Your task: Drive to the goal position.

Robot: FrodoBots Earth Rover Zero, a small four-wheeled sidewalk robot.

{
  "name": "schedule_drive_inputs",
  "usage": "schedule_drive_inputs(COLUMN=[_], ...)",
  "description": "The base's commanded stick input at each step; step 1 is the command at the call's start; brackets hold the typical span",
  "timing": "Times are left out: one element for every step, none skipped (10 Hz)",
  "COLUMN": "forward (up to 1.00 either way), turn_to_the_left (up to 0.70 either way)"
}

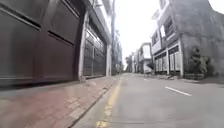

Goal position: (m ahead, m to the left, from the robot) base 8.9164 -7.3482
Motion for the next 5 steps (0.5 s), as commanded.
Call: schedule_drive_inputs(forward=[0.5,0.5,0.5,0.5,0.5], turn_to_the_left=[0.0,0.0,0.0,0.0,0.0])
